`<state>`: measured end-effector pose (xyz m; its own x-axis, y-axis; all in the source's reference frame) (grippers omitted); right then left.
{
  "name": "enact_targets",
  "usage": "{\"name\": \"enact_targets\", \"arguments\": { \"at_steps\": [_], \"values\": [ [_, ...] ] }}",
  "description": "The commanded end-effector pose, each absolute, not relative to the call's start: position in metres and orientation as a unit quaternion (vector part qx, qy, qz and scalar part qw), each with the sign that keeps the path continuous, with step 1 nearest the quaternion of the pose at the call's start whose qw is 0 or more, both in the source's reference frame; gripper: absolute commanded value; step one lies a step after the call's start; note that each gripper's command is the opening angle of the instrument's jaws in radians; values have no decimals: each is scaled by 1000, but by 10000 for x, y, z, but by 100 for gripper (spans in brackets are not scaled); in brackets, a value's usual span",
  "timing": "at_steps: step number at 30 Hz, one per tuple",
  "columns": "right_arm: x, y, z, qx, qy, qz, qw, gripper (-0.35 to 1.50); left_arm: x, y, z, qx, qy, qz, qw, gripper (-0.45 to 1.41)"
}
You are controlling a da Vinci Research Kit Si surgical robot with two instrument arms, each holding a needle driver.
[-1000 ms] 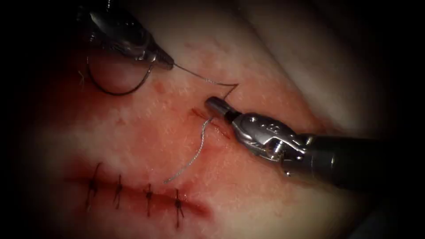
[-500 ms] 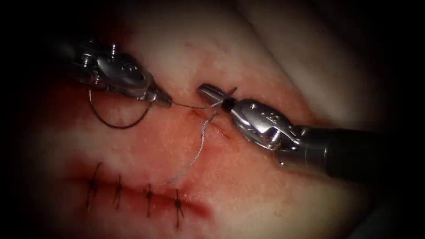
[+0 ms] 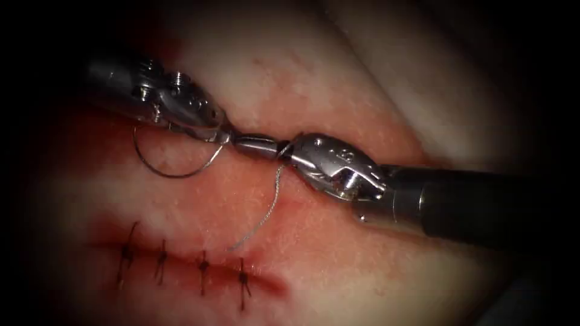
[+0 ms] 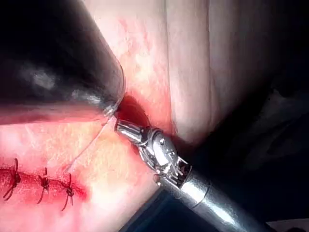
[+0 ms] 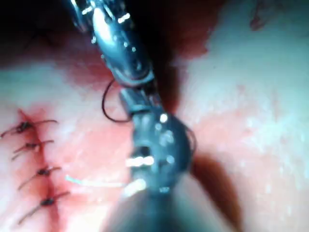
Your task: Wound Closure
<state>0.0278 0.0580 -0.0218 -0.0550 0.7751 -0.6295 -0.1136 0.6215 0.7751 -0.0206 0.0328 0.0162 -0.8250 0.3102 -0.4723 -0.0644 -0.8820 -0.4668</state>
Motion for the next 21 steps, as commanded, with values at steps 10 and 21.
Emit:
{"name": "enact_targets", "arguments": {
  "at_steps": [10,21],
  "values": [
    [281,560,-199,336,598,269,675,-33,-222,328,165,-282,-227,928,87,-35],
    [287,533,-194,373,586,182,696,5,-222,320,156,-281,-229,928,82,-35]
  ]
}}
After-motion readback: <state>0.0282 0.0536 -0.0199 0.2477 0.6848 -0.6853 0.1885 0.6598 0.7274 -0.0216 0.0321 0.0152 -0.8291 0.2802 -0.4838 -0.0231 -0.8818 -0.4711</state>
